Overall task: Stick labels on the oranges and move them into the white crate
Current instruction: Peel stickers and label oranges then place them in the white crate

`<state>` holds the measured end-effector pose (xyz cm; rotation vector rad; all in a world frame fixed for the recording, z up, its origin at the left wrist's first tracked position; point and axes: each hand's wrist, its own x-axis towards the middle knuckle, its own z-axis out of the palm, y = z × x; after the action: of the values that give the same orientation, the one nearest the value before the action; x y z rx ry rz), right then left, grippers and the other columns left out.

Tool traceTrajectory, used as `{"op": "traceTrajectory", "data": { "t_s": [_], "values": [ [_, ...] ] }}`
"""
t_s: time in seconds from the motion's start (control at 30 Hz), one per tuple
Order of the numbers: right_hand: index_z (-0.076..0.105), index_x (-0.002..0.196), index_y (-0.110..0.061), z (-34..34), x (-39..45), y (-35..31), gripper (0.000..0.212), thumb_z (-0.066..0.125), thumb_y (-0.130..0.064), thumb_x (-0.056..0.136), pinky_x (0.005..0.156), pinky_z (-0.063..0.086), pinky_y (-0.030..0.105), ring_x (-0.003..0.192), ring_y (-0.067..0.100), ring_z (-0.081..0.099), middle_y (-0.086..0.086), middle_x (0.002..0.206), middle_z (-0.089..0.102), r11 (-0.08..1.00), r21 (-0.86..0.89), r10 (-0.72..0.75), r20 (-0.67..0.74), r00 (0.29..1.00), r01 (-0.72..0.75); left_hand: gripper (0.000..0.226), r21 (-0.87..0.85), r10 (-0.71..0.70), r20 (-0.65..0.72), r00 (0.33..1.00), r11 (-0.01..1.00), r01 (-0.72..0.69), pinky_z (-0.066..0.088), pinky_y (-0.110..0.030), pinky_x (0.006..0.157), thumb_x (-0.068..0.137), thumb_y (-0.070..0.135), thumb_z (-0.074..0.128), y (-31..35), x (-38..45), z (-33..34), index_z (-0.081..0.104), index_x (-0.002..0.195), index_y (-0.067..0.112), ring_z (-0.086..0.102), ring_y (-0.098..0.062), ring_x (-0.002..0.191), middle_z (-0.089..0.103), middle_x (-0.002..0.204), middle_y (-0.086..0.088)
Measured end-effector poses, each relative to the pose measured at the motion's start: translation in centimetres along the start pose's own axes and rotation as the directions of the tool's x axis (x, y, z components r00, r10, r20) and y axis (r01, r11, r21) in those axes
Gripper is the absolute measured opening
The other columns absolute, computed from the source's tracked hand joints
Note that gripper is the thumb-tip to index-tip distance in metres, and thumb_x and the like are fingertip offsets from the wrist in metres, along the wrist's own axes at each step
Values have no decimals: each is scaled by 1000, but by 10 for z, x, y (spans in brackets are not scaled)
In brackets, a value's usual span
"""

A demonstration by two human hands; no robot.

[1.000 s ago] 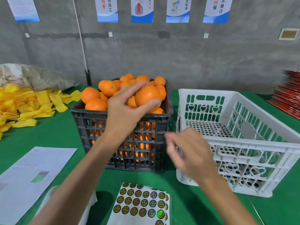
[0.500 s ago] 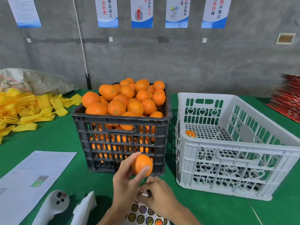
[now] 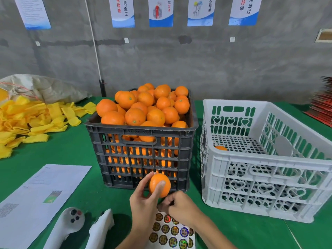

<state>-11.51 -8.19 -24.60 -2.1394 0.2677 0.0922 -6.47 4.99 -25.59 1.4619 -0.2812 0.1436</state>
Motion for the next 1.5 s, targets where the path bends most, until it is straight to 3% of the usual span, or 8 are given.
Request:
{"op": "traceTrajectory", "data": {
  "t_s": [0.17, 0.27, 0.47, 0.57, 0.97, 1.23, 1.37, 1.5],
  "values": [
    [74, 90, -38, 1, -8, -4, 31, 76, -63, 72, 70, 48, 24, 67, -3, 59, -25, 75, 66, 996, -85, -37, -2, 999, 37, 46, -27, 5, -12, 1000, 1000, -5, 60, -27, 79, 70, 49, 81, 3, -2, 1, 70, 114, 52, 66, -2, 106, 68, 119, 24],
    [74, 92, -36, -3, -11, -8, 39, 78, -66, 67, 65, 42, 23, 63, -3, 53, -22, 70, 60, 992, -121, -46, 25, 999, 49, 45, -44, 19, -27, 999, 999, -20, 59, -22, 77, 71, 51, 79, 5, -5, -2, 70, 116, 50, 66, -1, 107, 68, 120, 23],
    [60, 100, -37, -10, -22, -9, 64, 74, -82, 55, 79, 40, 28, 99, 8, 50, -17, 101, 53, 939, -339, -42, 59, 997, 59, 41, -108, 3, -85, 996, 994, -12, 54, -12, 74, 76, 46, 78, 10, -3, -10, 71, 115, 45, 67, 1, 106, 71, 117, 20],
    [57, 105, -39, -14, -30, -14, 67, 73, -83, 57, 74, 38, 27, 92, 2, 53, -20, 94, 59, 916, -397, -40, 72, 997, 65, 41, -127, -20, -95, 995, 992, 8, 54, -11, 74, 76, 45, 78, 9, -3, -9, 71, 116, 40, 67, 0, 105, 71, 115, 20],
    [54, 103, -27, -18, -37, -23, 75, 72, -83, 57, 82, 46, 39, 95, 19, 54, -8, 103, 57, 848, -528, 113, 120, 986, -33, 39, -81, -43, -23, 999, 996, 41, 55, -14, 76, 77, 45, 77, 6, -10, -4, 70, 115, 42, 66, 2, 105, 70, 115, 23],
    [40, 75, -24, -26, -36, -21, 64, 73, -78, 66, 60, 28, 35, 72, 17, 39, -5, 80, 42, 886, -463, 101, 210, 972, 8, 37, -79, -34, -15, 999, 996, 33, 56, -14, 75, 77, 44, 78, 9, -9, -4, 71, 113, 49, 66, 0, 106, 69, 118, 19],
    [59, 94, -20, -41, -23, -23, 53, 72, -69, 77, 78, 47, 40, 89, 21, 55, -3, 97, 52, 815, -572, -15, 131, 991, 88, 36, -66, 13, 35, 999, 998, -11, 55, -13, 73, 81, 38, 78, 14, -10, 2, 70, 114, 48, 67, 1, 102, 70, 116, 20],
    [60, 127, -28, -42, -21, -6, 56, 69, -63, 84, 99, 46, 43, 114, 13, 49, -12, 114, 50, 881, -456, -120, 54, 991, 131, 35, -107, -46, 40, 998, 993, 50, 57, -21, 75, 82, 40, 75, 10, -11, 8, 72, 116, 39, 69, -8, 104, 73, 115, 11]
  ]
}}
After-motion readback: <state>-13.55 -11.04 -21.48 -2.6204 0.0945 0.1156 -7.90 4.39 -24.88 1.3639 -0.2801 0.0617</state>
